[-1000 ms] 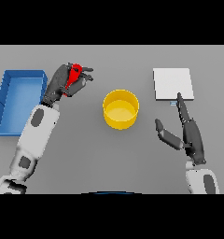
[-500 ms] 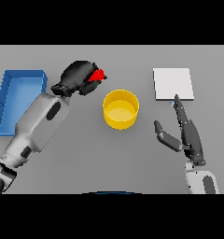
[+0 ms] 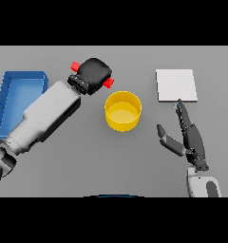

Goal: Pick up the red beaker and tilt it to pour out 1 green nut into yellow bowl. Pick up the yellow bowl and place it on the metallic measuring scale.

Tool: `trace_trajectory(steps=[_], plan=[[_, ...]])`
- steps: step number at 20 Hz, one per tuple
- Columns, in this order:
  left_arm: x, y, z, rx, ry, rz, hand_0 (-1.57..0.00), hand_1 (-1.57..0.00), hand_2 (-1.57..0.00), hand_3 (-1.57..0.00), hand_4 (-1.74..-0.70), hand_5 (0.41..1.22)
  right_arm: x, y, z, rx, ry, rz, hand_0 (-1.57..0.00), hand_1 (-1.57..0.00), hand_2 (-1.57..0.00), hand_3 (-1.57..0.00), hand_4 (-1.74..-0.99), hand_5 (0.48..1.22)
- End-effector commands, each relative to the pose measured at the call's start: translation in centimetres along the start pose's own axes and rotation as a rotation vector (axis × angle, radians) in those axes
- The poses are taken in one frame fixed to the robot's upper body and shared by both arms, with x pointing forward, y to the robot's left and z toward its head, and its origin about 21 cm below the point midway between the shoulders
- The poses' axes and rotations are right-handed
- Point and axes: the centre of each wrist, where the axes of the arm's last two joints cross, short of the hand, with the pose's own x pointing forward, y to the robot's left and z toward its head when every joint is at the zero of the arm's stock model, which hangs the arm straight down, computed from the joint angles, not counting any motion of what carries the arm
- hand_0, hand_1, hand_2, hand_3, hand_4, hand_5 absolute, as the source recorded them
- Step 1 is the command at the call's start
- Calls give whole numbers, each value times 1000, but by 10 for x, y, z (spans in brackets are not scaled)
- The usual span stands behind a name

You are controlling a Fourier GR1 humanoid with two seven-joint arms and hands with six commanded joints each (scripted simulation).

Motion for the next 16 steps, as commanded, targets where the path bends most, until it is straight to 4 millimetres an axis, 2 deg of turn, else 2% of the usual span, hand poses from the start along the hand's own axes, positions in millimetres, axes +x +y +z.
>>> trace_trajectory(steps=[1,4,5,7,12,16], plan=[[6,4,-3,-12,-19,-42,-1571,-1571,-1571,-1295,-1719,1217,0,0,-1,-4,2,-6,1,1,1,1,-1206,639],[12,6,-8,-47,-88,-160,-1571,-1571,-1571,-1429,-1725,1219,-1,-3,-1,-20,-9,10,1,1,1,1,-1221,617],[20,8,-10,-53,-104,-197,-1571,-1571,-1571,-1458,-1727,1219,-1,-1,-3,-24,-11,17,1,1,1,1,-1221,610],[21,12,-14,-72,-111,-293,-1571,-1571,-1571,-1499,-1730,1220,-1,-1,-4,-36,-15,35,1,1,1,1,-1213,591],[33,22,-19,-82,-149,-529,-1571,-1571,-1571,-1547,-1737,1221,-1,2,-7,-39,-21,46,1,1,1,1,-1160,569],[39,22,-22,-118,-184,-673,-1571,-1571,-1571,-1561,-1737,1221,-1,1,-6,-43,-33,23,1,1,1,1,-1135,567]])
